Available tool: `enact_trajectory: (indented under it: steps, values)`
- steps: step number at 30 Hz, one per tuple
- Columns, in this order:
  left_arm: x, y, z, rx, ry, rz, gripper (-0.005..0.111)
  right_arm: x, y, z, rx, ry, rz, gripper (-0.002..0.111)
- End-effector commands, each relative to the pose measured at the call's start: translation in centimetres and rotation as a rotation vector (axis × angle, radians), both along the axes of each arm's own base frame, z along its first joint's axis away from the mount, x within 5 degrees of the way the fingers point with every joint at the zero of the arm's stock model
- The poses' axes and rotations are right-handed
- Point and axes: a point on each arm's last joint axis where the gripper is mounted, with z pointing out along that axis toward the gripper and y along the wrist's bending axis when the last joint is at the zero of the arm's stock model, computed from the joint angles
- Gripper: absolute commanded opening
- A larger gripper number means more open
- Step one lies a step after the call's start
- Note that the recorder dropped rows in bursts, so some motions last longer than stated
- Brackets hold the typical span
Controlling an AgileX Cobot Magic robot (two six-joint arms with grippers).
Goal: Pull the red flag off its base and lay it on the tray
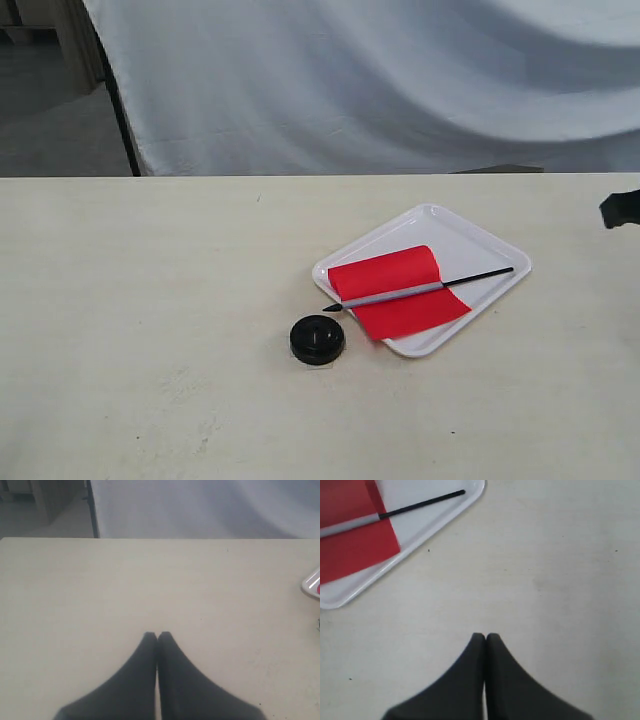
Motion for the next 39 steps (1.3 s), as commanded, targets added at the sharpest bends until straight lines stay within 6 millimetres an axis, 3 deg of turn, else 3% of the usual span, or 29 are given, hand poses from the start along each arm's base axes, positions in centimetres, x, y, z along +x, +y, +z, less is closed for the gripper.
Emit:
enact_trajectory:
  steps: [1, 8, 15, 22, 28, 39]
  values:
    - [0.0, 0.0, 0.0, 0.001, -0.004, -0.005, 0.0, -3.4, -1.2, 1.2, -0.007, -0.206, -0.081, 0.0]
    - [0.0, 0.0, 0.0, 0.001, -0.004, -0.005, 0.0, -10.8, -0.5, 1.4, -0.011, -0.69, -0.177, 0.0]
    - [0.0, 0.0, 0.0, 0.001, -0.004, -0.005, 0.0, -16.4, 0.2, 2.0, -0.026, -1.068, -0.207, 0.0]
    - [0.0, 0.0, 0.0, 0.001, -0.004, -0.005, 0.0, -21.2, 0.8, 1.1, -0.062, -1.402, -0.213, 0.0]
    - [0.0, 0.0, 0.0, 0.001, -0.004, -0.005, 0.0, -23.9, 1.4, 1.8, -0.014, -1.576, -0.162, 0.0]
    - [0.0, 0.0, 0.0, 0.001, -0.004, -0.005, 0.0, -23.9, 1.9, 2.0, 0.119, -1.589, -0.021, 0.0]
